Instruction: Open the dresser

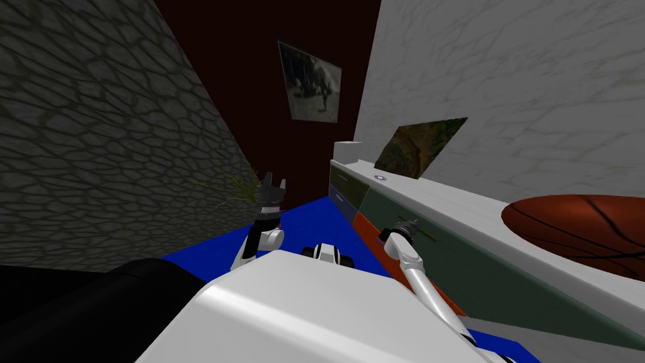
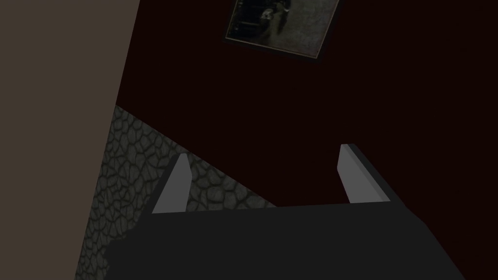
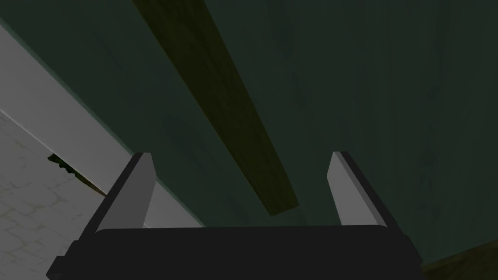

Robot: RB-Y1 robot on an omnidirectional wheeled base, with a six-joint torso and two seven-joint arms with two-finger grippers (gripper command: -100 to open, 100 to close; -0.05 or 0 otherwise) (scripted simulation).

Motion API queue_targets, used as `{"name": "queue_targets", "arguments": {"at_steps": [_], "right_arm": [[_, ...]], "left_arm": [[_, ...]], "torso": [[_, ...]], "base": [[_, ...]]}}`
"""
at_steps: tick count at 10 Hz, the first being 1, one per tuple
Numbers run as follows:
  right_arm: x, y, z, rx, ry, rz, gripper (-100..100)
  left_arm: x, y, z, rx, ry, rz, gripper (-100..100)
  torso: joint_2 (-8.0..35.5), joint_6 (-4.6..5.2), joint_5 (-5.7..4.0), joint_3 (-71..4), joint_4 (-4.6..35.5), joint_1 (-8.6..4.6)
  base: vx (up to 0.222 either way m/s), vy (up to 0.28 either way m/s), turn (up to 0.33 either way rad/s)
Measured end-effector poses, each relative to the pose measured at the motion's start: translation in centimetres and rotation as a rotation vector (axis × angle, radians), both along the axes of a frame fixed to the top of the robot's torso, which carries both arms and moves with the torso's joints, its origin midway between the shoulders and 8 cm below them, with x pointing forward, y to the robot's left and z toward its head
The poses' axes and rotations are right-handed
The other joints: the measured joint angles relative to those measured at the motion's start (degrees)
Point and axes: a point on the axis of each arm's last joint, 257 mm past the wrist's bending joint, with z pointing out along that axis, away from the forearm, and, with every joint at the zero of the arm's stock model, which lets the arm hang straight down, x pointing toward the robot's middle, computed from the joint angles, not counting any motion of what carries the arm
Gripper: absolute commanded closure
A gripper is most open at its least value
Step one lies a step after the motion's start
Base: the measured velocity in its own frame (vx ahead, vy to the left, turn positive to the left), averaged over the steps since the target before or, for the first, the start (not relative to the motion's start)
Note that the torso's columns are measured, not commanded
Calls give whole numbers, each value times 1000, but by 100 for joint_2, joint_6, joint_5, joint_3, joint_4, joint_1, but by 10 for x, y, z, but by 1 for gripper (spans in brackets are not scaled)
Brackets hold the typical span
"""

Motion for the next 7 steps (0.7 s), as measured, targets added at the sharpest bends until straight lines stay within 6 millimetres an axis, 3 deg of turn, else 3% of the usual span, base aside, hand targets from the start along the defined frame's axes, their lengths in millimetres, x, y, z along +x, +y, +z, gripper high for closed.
{"name": "queue_targets", "arguments": {"at_steps": [1,7], "right_arm": [[0,0,0,1,-1,0,100],[3,11,0,6,7,9,100]], "left_arm": [[0,0,0,0,0,0,0],[0,0,0,-1,0,0,0]], "torso": [[1,0,-2,-1,-2,6],[18,8,25,6,22,25]], "base": [[9,-10,0],[-94,125,-12]]}}
